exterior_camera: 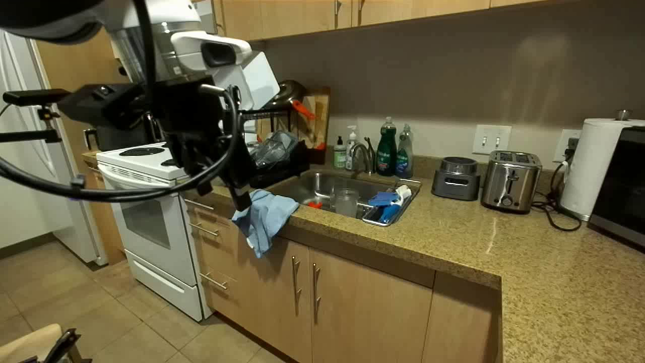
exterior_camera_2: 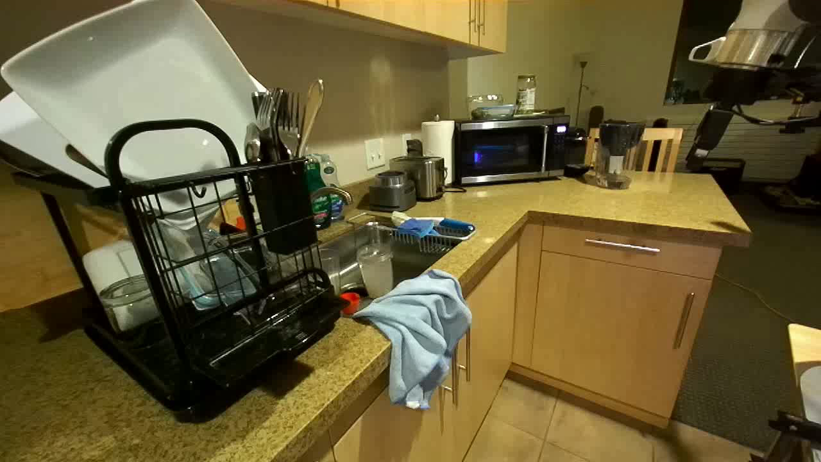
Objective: Open the drawer
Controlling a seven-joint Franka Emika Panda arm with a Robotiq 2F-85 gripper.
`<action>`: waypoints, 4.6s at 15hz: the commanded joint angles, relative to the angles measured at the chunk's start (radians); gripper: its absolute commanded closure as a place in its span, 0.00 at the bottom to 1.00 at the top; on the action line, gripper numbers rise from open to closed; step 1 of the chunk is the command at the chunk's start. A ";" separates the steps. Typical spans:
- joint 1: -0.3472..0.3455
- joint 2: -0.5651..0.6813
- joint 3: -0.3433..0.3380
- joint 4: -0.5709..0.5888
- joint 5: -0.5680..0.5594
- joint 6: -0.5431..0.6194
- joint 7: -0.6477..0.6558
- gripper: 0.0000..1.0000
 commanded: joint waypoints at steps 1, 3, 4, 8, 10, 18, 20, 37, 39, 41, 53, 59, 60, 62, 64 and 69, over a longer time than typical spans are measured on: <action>-0.012 0.003 0.010 0.002 0.009 -0.002 -0.007 0.00; -0.012 0.003 0.010 0.002 0.009 -0.002 -0.007 0.00; -0.012 0.003 0.010 0.002 0.009 -0.002 -0.007 0.00; -0.012 0.003 0.010 0.002 0.009 -0.002 -0.007 0.00; -0.012 0.003 0.010 0.002 0.009 -0.002 -0.007 0.00; -0.012 0.003 0.010 0.002 0.009 -0.002 -0.007 0.00; -0.012 0.003 0.010 0.002 0.009 -0.002 -0.007 0.00; -0.011 0.385 0.129 0.151 -0.007 0.226 0.163 0.00; -0.020 0.468 0.140 0.212 -0.011 0.208 0.207 0.00; -0.026 0.542 0.148 0.266 -0.022 0.191 0.255 0.00; -0.021 0.791 0.141 0.345 -0.094 0.074 0.266 0.00; -0.023 0.866 0.124 0.268 -0.342 0.114 0.298 0.00; -0.024 0.880 0.119 0.259 -0.381 0.118 0.305 0.00; -0.023 0.909 0.105 0.248 -0.466 0.138 0.336 0.00; -0.022 0.941 0.088 0.246 -0.564 0.164 0.382 0.00; -0.025 1.014 0.059 0.275 -0.795 0.214 0.527 0.00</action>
